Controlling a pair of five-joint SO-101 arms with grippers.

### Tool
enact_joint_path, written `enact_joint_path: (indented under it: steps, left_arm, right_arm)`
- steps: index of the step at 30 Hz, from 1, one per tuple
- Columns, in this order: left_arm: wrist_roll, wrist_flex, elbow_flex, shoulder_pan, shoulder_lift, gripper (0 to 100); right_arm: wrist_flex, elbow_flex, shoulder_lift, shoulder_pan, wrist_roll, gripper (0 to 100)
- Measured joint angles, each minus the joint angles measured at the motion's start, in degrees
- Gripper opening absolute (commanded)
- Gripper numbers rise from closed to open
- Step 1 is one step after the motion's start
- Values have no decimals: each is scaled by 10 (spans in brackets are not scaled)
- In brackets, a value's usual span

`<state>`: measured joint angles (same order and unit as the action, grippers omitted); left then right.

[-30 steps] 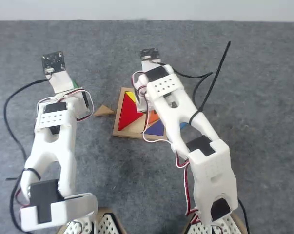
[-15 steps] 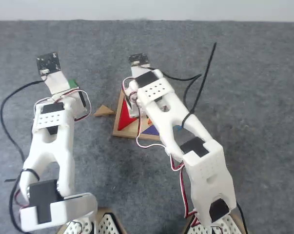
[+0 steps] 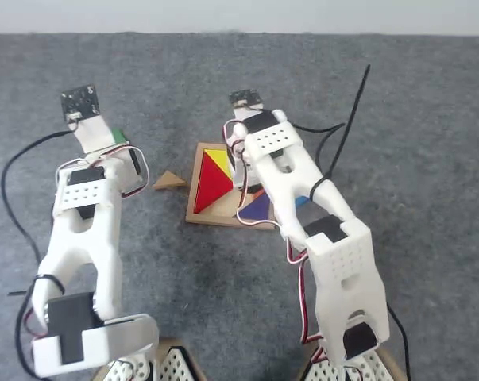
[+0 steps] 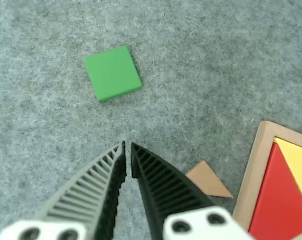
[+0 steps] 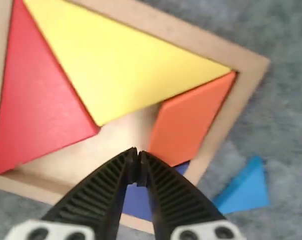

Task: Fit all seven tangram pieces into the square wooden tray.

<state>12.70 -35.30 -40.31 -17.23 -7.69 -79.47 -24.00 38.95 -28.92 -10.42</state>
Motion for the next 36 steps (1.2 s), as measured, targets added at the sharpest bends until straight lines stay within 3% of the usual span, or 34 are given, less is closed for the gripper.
enact_joint_path:
  steps: [6, 12, 17, 20, 25, 30, 36]
  left_arm:
    - [0, 0, 0, 0, 0, 22]
    - [0, 0, 0, 0, 0, 32]
    - [-61, 0, 0, 0, 0, 111]
    - [-49, 0, 4, -7, 0, 130]
    - [5, -25, 78, -42, 55, 195]
    - [22, -153, 243, -46, 196, 225]
    - [25, -265, 444, -57, 334, 226]
  right_arm:
    - [-25, -19, -1, 11, 8, 16]
    - [-129, -65, -58, 10, 146, 7]
    - [-207, -60, -156, 14, 173, 7]
    - [-206, 3, -237, 5, 194, 7]
    - [-98, 203, -378, 12, 225, 7]
    - [113, 415, -404, 47, 268, 7]
    - [181, 436, -374, 47, 284, 7]
